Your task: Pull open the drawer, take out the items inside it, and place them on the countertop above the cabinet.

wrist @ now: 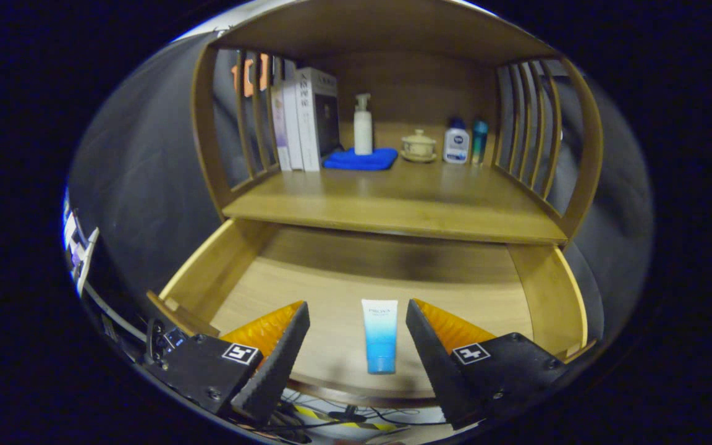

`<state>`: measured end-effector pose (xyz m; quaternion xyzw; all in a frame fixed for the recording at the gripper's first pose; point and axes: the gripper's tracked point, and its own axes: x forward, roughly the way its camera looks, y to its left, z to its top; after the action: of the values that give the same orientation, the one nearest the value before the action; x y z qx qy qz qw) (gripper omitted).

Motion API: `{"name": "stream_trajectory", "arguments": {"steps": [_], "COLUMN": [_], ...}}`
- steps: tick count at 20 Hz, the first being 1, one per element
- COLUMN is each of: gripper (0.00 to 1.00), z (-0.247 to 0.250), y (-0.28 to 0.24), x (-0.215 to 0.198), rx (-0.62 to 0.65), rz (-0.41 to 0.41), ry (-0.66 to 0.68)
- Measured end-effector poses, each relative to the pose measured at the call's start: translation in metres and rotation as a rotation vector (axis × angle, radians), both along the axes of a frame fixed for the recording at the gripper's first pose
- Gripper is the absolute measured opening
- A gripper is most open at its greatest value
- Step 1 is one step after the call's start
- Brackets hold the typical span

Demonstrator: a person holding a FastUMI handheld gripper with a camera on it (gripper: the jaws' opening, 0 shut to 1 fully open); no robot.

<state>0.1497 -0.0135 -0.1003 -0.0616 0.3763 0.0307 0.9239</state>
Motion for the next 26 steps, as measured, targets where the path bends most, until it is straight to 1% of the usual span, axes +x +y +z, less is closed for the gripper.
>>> {"name": "stream_trajectory", "arguments": {"steps": [2, 4, 6, 7, 11, 14, 17, 19, 21, 22, 26], "gripper": [0.99, 0.99, 0.99, 0.98, 0.96, 0.95, 0.95, 0.93, 0.85, 0.78, 0.65], "z": [-0.013, -0.028, -0.038, -0.039, -0.053, -0.067, -0.076, -0.08, -0.084, -0.083, -0.087], "y": [-0.006, -0.01, -0.012, -0.014, -0.024, -0.019, -0.021, -0.025, -0.028, -0.028, -0.031], "x": [0.006, 0.004, 0.008, 0.007, 0.008, -0.001, 0.002, 0.006, 0.01, 0.01, 0.018], "rx": [0.005, 0.033, 0.065, 0.058, -0.01, -0.009, -0.035, -0.054, -0.069, -0.079, -0.112], "rz": [-0.032, -0.083, -0.114, -0.132, -0.161, -0.156, -0.184, -0.205, -0.215, -0.223, -0.215], "ry": [0.091, 0.211, 0.282, 0.31, 0.422, 0.548, 0.596, 0.608, 0.625, 0.63, 0.604]}}
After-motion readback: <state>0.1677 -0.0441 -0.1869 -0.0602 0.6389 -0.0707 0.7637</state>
